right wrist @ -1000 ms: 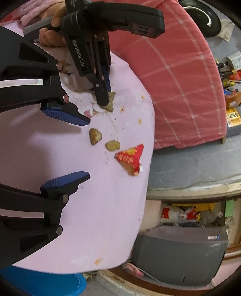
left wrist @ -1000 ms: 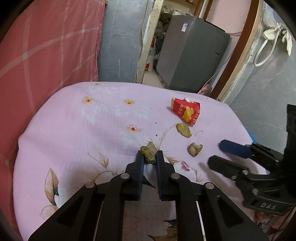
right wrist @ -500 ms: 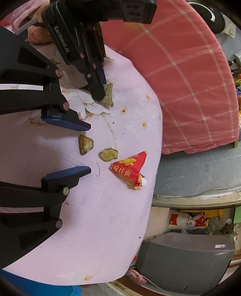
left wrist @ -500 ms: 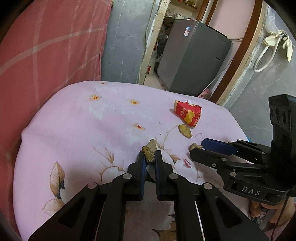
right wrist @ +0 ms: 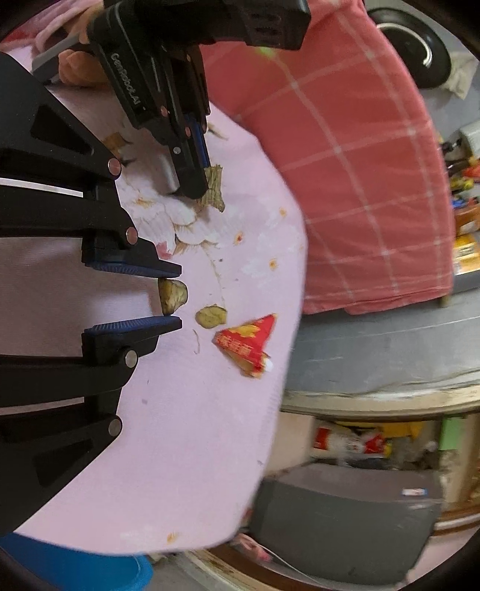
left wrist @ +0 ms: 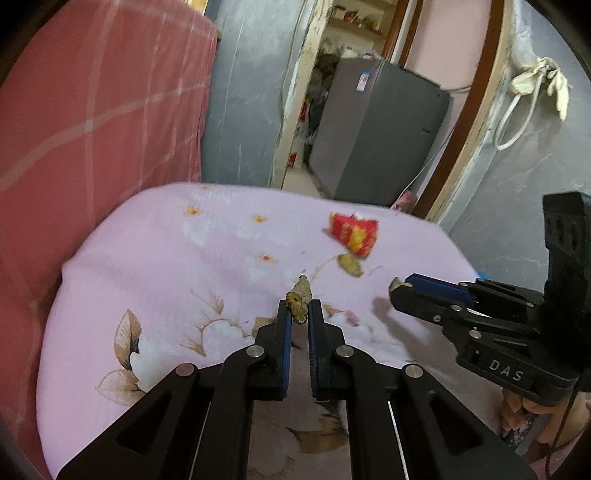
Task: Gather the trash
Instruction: 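Lift both brown scraps and carry them over the blue basin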
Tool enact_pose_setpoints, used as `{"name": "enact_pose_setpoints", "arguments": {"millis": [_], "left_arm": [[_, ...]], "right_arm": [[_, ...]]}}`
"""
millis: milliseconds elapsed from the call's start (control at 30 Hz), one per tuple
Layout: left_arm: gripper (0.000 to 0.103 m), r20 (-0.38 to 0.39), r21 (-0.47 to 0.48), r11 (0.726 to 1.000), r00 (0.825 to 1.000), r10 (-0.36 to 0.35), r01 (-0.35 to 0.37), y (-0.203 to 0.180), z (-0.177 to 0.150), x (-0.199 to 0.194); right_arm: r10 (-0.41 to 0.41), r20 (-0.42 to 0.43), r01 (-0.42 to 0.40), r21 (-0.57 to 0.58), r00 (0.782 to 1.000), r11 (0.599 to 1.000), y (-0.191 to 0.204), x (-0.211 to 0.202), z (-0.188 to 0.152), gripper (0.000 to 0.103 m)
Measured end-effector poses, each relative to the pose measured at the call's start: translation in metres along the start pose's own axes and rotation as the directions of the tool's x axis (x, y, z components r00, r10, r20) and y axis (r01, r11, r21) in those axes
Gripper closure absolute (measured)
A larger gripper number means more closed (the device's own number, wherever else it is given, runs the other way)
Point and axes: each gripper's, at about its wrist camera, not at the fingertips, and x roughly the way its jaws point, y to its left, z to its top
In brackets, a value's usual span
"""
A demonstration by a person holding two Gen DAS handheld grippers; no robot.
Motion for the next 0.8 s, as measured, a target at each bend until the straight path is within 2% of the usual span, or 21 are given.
{"name": "enact_pose_setpoints", "arguments": {"millis": [167, 300, 433, 533, 700, 800], "left_arm": [[0.097, 0.106, 0.026, 0.999, 0.994, -0.021, 0.019, -0.021, 0.004, -0.023], [0.097, 0.184, 0.059, 0.998, 0.982, -0.039, 0.028, -0.044, 0.009, -0.042], [0.097, 0.272, 0.105, 0.994, 0.960, -0.065, 0.038, -0.076, 0.011, -0.060], [0.097, 0.326, 0.134, 0.990, 0.941, -0.090, 0.048, -0.098, 0.013, -0.069], [0.097, 0.393, 0.161, 0.983, 0.908, -0.145, 0.087, -0.135, 0.017, -0.080], [0.097, 0.410, 0.179, 0.978, 0.895, -0.173, 0.107, -0.156, 0.021, -0.081]], "right_arm": [[-0.048, 0.156, 0.048, 0.008, 0.987, 0.999, -0.002, -0.046, -0.007, 0.084], [-0.095, 0.275, 0.092, 0.024, 0.957, 0.995, -0.007, -0.086, -0.009, 0.084], [-0.157, 0.376, 0.157, 0.029, 0.913, 0.987, -0.015, -0.128, -0.012, 0.084], [-0.208, 0.452, 0.210, 0.047, 0.867, 0.977, -0.020, -0.162, -0.016, 0.084], [-0.287, 0.527, 0.285, 0.086, 0.800, 0.955, -0.035, -0.204, -0.028, 0.084], [-0.329, 0.550, 0.324, 0.109, 0.768, 0.940, -0.048, -0.224, -0.037, 0.084]]}}
